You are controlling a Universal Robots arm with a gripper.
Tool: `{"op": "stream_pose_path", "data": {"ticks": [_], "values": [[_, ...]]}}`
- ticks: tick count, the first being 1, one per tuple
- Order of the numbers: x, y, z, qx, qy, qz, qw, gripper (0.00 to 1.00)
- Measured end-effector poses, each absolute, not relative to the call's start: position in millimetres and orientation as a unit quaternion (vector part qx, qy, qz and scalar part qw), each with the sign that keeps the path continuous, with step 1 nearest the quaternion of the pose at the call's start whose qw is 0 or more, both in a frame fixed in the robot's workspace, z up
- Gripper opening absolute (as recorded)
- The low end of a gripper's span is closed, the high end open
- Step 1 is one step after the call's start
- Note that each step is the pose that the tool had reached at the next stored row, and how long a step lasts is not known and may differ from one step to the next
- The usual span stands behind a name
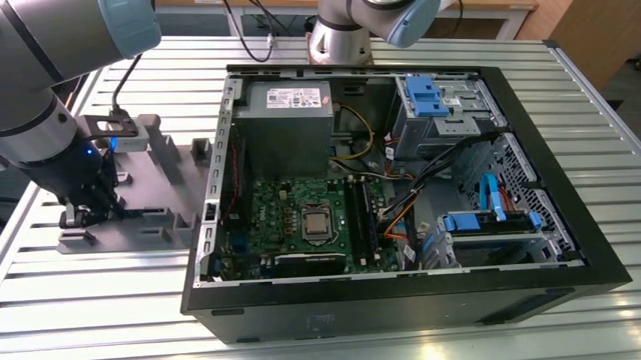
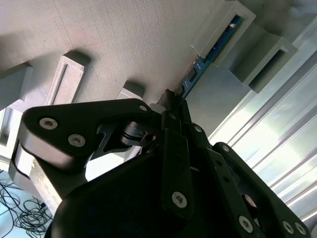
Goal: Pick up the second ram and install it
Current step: 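Pick up the second ram and move it above second insertion slot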
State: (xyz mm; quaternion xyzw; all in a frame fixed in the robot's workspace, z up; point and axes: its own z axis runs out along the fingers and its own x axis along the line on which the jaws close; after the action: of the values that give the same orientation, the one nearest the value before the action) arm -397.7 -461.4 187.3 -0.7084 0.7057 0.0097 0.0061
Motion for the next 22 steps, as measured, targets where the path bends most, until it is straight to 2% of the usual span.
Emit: {"op": "stream_pose_path", "data": {"ticks": [22], "values": [[-397.7, -461.4, 201.2, -0.708, 0.706, 0.010, 0.006, 0.14]]}}
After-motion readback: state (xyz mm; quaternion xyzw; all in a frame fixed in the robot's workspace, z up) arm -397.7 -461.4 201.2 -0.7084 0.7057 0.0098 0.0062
